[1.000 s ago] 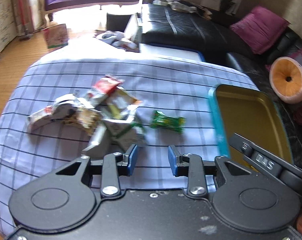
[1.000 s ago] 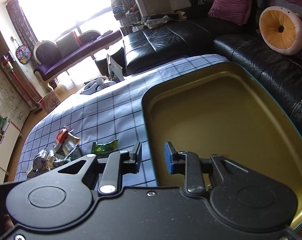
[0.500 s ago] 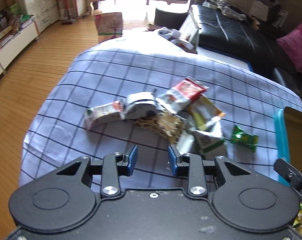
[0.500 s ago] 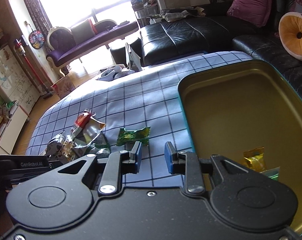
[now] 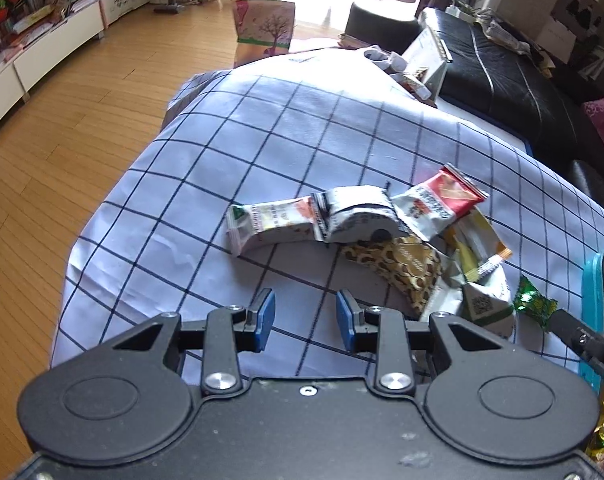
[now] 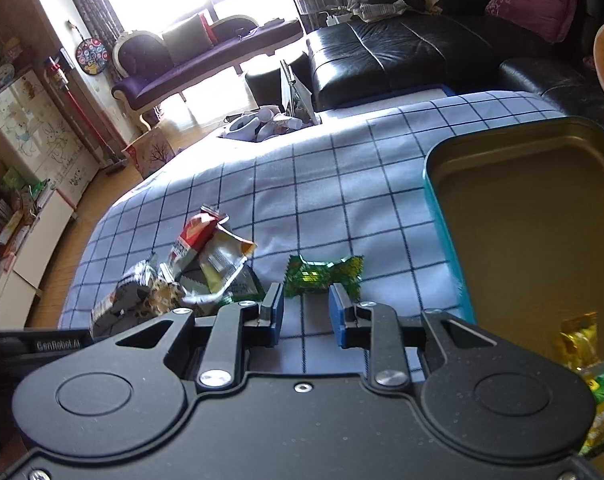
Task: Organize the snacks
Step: 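Grasp the green wrapped candy on the cloth with the right tool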
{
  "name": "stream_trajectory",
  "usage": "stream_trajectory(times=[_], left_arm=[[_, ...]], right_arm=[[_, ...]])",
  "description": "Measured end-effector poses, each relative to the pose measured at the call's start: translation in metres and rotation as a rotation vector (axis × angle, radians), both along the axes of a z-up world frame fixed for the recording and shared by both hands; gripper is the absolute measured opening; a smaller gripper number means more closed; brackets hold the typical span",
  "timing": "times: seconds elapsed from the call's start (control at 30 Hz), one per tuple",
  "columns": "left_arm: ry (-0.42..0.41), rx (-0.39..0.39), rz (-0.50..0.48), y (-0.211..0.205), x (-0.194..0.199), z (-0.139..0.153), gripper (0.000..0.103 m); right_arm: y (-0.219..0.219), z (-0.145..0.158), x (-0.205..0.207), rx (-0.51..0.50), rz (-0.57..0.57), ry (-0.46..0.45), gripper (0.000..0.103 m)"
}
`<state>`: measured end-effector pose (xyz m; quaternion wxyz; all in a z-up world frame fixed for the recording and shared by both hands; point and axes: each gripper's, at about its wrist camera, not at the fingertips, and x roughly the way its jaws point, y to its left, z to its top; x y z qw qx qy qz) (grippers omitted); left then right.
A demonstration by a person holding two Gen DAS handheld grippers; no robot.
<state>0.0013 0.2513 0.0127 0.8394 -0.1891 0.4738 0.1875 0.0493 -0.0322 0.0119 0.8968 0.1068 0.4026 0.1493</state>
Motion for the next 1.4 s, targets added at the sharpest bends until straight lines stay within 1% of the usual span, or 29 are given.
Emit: stream_trajectory(times=[0.17,0.37,0.5,0.67,0.9,1.07,1.2,1.27,1.4], left_arm=[[0.002,-0.009,0.014,0.008,-0.003,-0.002,0.033],[0.009,0.018,0.0,0.006,-0.003,-0.003,0.033],[0.011,0.031,-0.019,0.003,-0.003,-0.004,0.033],[0.009,0.022,-0.029,0.003,-0.002,-0.005,0.033],[0.005,0.014,-0.024,0.007,-0.004,-0.005,0.033],[0.004,0.005,-0.018,0.009,-0.005,-0.004,0.033],[0.003,0.001,-0.012,0.011,-0.006,-0.005,0.033],[0.004,0.0,-0.009,0.011,-0.006,-0.005,0.033],[0.0,-0.006,-0.006,0.012,-0.007,-0.004,0.033]], right_arm=[[0.006,-0.002,0.018,0.001,-0.031,-0.015,0.038],[0.008,-0.016,0.033,-0.022,-0.079,-0.001,0.038],[0.009,-0.019,0.035,-0.072,-0.104,-0.011,0.038],[0.013,-0.021,0.032,-0.128,-0.108,-0.012,0.038],[0.011,-0.021,0.026,-0.147,-0.102,0.001,0.037],[0.008,-0.02,0.018,-0.15,-0.085,0.025,0.037],[0.004,-0.018,0.01,-0.155,-0.048,0.048,0.037],[0.002,-0.017,0.005,-0.16,-0.016,0.065,0.037],[0.002,-0.015,-0.004,-0.163,0.087,0.099,0.037]])
